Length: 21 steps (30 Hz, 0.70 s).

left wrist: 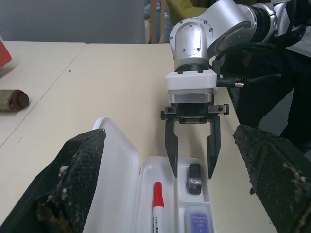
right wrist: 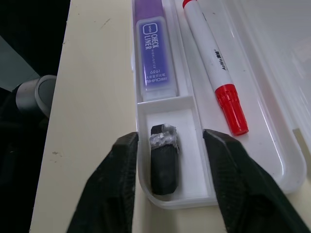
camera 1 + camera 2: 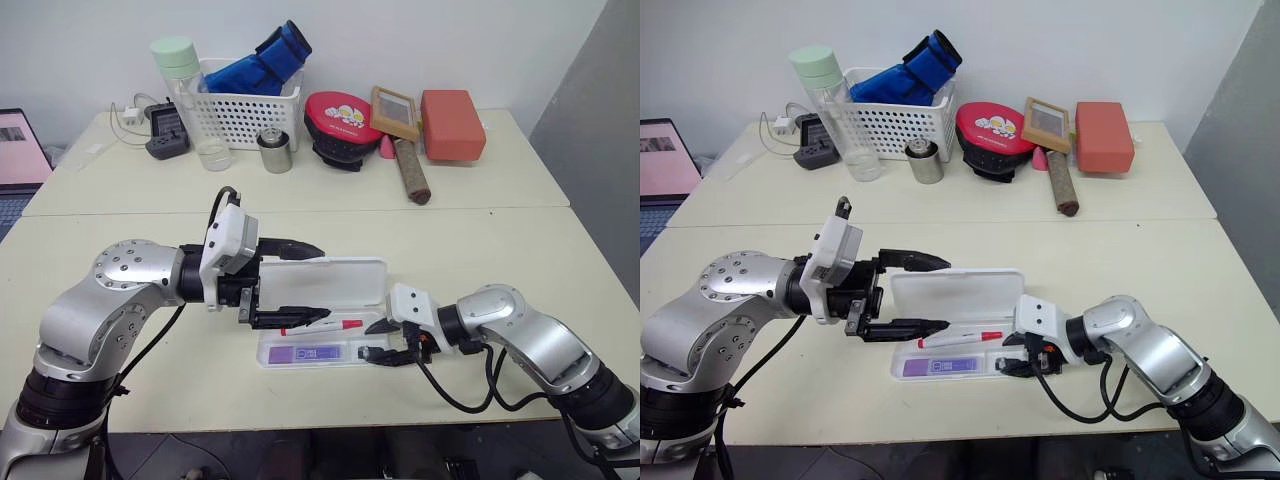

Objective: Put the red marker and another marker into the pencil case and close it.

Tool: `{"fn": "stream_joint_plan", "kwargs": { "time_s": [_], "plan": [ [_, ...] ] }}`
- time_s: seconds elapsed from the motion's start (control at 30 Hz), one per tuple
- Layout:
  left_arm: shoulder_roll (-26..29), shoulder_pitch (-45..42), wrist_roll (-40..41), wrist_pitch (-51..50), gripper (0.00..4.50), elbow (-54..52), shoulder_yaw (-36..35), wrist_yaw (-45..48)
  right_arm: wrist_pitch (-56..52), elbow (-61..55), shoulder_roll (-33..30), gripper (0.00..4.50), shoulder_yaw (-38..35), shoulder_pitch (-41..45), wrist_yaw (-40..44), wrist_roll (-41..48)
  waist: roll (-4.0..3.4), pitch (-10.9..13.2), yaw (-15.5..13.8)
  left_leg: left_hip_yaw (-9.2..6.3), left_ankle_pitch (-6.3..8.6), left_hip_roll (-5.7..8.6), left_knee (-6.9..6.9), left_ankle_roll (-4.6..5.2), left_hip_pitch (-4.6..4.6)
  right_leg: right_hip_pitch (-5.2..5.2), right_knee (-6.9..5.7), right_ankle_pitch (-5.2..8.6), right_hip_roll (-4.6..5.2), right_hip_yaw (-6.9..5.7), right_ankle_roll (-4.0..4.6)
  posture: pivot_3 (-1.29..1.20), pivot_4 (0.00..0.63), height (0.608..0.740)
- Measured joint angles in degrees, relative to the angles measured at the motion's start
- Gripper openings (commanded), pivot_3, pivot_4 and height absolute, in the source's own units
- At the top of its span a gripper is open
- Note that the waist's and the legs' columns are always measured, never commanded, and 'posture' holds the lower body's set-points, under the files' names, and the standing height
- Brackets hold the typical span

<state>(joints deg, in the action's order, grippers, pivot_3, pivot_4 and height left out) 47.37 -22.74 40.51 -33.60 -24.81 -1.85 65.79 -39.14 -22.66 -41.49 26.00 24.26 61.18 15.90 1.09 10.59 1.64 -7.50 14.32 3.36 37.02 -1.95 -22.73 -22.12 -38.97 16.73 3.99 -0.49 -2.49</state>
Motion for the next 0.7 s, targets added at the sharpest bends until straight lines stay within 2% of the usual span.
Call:
{"fn": "stream_joint_plan", "kwargs": {
  "time_s": [0.1, 0.13, 0.17, 0.27, 0.33, 0.5, 0.7],
  "plan": [
    [0.00, -0.04, 0.00, 0.00, 4.50, 0.00, 0.00, 0.00, -0.18, -0.09, 0.00, 3.96, -0.44, 0.00, 0.09, 0.76, 0.00, 0.00, 0.00, 0.00, 0.00, 0.00, 0.00, 0.00, 0.00, 0.00, 0.00, 0.00, 0.00, 0.00, 0.00, 0.00, 0.150, 0.740],
    [-0.01, -0.11, 0.00, -0.01, 4.50, 0.01, 0.00, 0.00, -0.18, -0.12, 0.00, 4.35, -0.54, 0.06, 0.10, 1.00, 0.00, 0.00, 0.00, 0.00, 0.00, 0.00, 0.00, 0.00, 0.00, 0.00, 0.00, 0.00, 0.00, 0.00, 0.00, 0.00, 0.150, 0.740],
    [-0.07, -0.22, 0.00, -0.03, 4.50, 0.04, 0.00, 0.00, -0.21, -0.14, -0.01, 4.47, -0.60, 0.08, 0.11, 1.14, 0.00, 0.00, 0.00, 0.00, 0.00, 0.00, 0.00, 0.00, 0.00, 0.00, 0.00, 0.00, 0.00, 0.00, 0.00, 0.00, 0.150, 0.740],
    [-1.16, -2.53, 0.06, -0.35, 4.50, 1.54, 0.03, -0.15, -1.44, -1.91, -0.64, 4.47, -3.62, -0.11, 0.24, 3.49, 0.00, 0.00, -0.04, -0.01, 0.00, 0.02, 0.02, 0.00, -0.02, 0.01, -0.01, 0.00, 0.00, -0.03, 0.00, 0.00, 0.150, 0.740],
    [-2.55, -5.01, 0.05, -0.74, 4.50, 3.90, 0.11, -0.32, -3.01, -4.27, -1.31, 4.47, -8.37, -0.70, 0.41, 6.96, 0.00, 0.00, -0.10, -0.02, 0.00, 0.04, 0.02, 0.00, -0.03, 0.02, 0.00, 0.00, -0.01, -0.05, 0.00, 0.00, 0.150, 0.740],
    [-5.18, -11.70, -2.89, 0.76, 4.50, 14.26, 1.65, 0.12, -7.87, -10.65, -4.17, 4.47, -22.77, -4.16, -0.15, 17.60, 0.02, 0.00, -0.31, -0.02, 0.01, 0.06, 0.03, 0.02, -0.04, 0.04, 0.03, 0.00, -0.01, -0.08, -0.01, 0.00, 0.150, 0.740],
    [-9.07, -21.32, -5.98, 4.08, 4.50, 30.32, 2.77, 3.51, -10.93, -11.44, -5.81, 4.47, -33.41, -5.90, -2.98, 24.87, 0.03, 0.01, 0.06, -0.02, 0.01, 0.05, 0.03, 0.02, -0.02, 0.04, -0.03, -0.01, -0.04, -0.09, -0.01, 0.00, 0.150, 0.740]
  ]
}}
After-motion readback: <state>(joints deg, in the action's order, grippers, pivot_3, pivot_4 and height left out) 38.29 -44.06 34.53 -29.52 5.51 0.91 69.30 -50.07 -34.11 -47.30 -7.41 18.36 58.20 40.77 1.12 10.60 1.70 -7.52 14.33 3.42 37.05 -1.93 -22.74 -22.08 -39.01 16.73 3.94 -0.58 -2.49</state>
